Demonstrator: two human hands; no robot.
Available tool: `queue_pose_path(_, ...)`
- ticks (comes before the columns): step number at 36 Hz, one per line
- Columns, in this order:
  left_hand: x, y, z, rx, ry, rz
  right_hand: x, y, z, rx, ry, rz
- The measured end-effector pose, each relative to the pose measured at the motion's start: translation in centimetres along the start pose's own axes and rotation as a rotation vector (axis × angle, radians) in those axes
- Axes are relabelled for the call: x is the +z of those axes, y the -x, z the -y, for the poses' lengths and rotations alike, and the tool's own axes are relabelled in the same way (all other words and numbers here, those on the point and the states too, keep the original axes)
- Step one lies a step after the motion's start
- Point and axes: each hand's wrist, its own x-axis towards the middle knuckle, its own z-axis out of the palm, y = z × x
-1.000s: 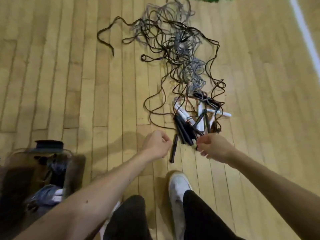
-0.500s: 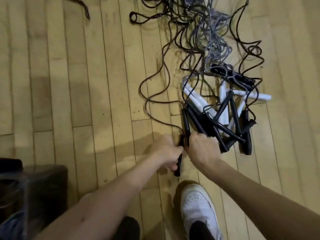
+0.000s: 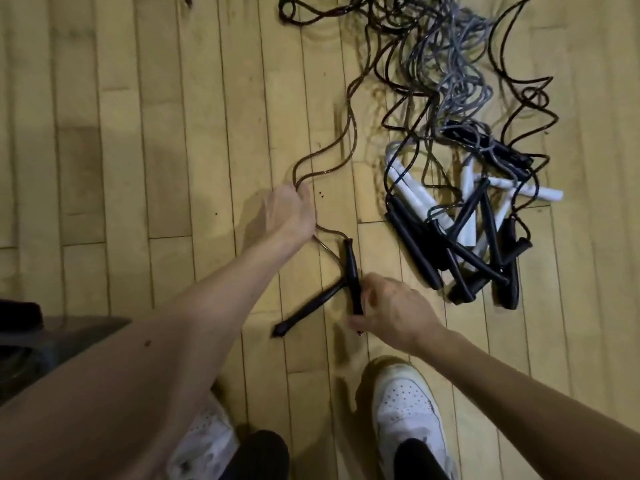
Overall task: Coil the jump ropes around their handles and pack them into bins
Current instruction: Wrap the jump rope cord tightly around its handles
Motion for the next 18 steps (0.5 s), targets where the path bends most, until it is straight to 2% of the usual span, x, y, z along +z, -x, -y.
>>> queue_pose_path(3, -2.7, 2.2, 0.3, -0.045, 0.302, 0.129, -0.9, 0.0, 1.6, 0.057, -0.266, -0.039)
queue_pose_path(6, -6.8, 5.4, -1.2, -0.037, 0.554, 0.303, -2.9, 1.3, 4.5, -0.015, -0.461, -0.046)
queue_pose_path(8, -10.3, 7.6, -3.5, -0.002, 0.623, 0.312, -5.0, 3.1, 7.0, -0.107, -0.532, -0.038)
queue_pose_path(12, -17.7, 11.5, -9.1, 0.055, 0.793, 0.293, -10.2, 8.4, 11.2, -0.272, -0.496, -0.110)
queue_pose_path(18, -29.9, 19.9, -17.0, 0.205, 0.991, 0.249, -19.9, 22.2, 16.3, -0.473, -0.524, -0.203)
